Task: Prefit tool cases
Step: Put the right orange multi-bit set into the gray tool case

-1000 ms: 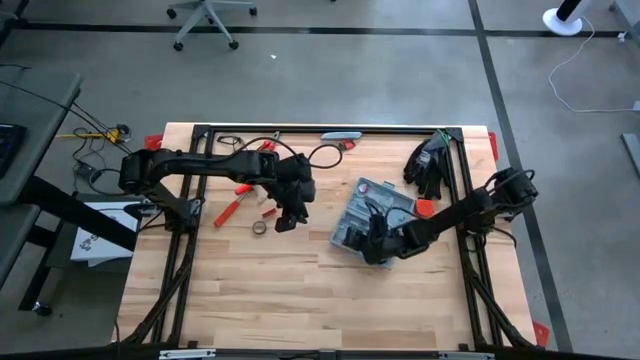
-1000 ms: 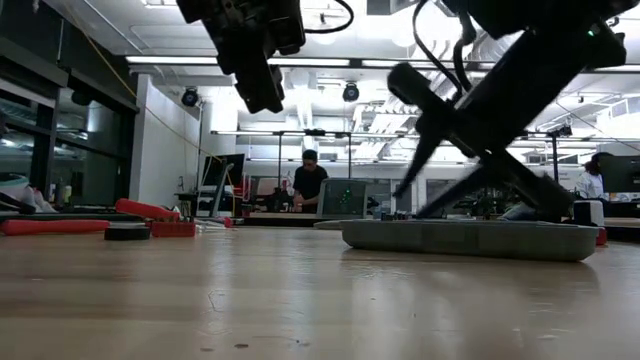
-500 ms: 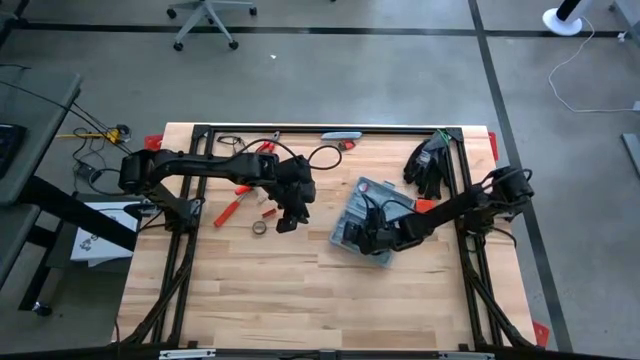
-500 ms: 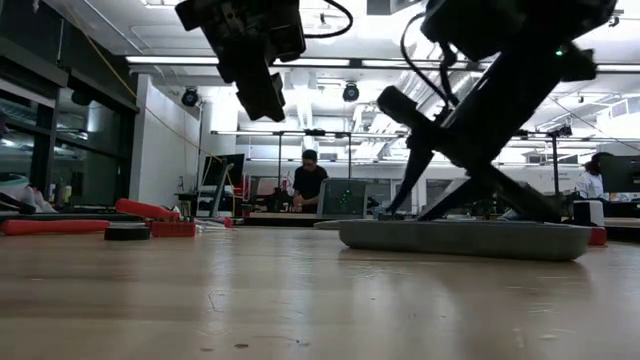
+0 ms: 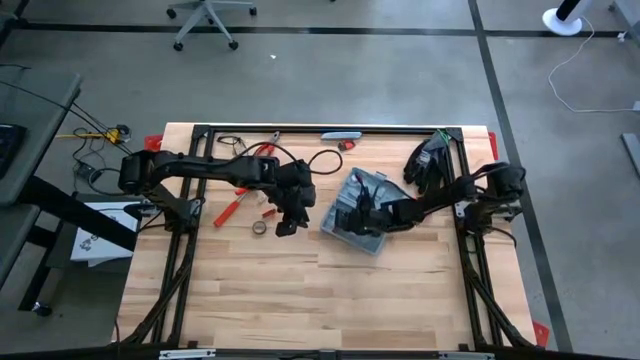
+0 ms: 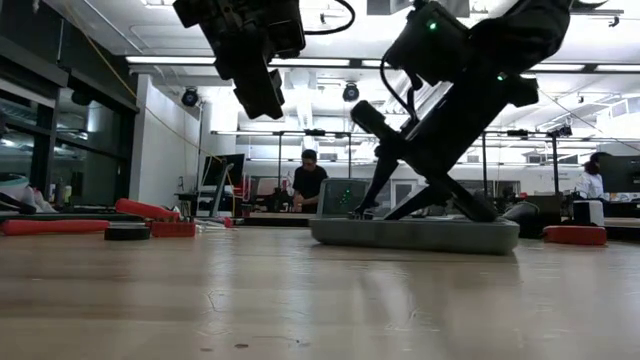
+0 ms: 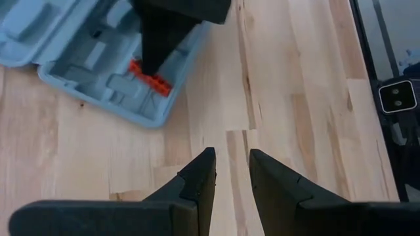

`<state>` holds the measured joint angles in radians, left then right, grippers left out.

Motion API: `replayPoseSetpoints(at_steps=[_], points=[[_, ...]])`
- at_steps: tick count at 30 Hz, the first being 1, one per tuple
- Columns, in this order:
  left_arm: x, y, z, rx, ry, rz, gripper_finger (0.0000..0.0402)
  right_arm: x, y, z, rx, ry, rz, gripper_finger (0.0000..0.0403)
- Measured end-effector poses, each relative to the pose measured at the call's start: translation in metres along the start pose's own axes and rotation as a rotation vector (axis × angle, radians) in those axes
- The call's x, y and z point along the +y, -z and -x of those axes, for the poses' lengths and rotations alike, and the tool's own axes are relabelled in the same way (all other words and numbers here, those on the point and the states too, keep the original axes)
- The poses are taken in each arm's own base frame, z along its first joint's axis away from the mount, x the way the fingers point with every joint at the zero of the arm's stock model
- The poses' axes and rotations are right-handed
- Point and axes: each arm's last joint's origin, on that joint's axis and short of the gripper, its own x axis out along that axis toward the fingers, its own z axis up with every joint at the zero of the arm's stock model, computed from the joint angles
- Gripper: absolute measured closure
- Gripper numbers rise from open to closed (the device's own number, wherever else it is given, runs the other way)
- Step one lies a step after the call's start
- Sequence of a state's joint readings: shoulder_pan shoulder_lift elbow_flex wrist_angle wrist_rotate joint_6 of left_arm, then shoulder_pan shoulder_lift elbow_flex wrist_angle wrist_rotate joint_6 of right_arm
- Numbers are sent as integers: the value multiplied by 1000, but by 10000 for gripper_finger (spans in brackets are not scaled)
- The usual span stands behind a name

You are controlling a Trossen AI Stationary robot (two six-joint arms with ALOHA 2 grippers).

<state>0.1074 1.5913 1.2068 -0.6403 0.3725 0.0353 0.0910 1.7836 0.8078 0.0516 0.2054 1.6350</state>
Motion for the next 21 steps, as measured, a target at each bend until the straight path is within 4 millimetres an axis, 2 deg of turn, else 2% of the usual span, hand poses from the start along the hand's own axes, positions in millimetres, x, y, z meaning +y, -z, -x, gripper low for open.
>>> replayPoseSetpoints(at_steps=[10, 13, 21], points=[[1, -1, -4, -1, -29, -28, 316, -2, -7, -2, 22, 19, 3, 293], [6, -3, -20, 12, -72, -81, 316, -1, -8, -2, 21, 17, -1, 293], [23, -8, -65, -22, -48, -141, 316, 0, -9, -3, 15, -9, -3, 293]])
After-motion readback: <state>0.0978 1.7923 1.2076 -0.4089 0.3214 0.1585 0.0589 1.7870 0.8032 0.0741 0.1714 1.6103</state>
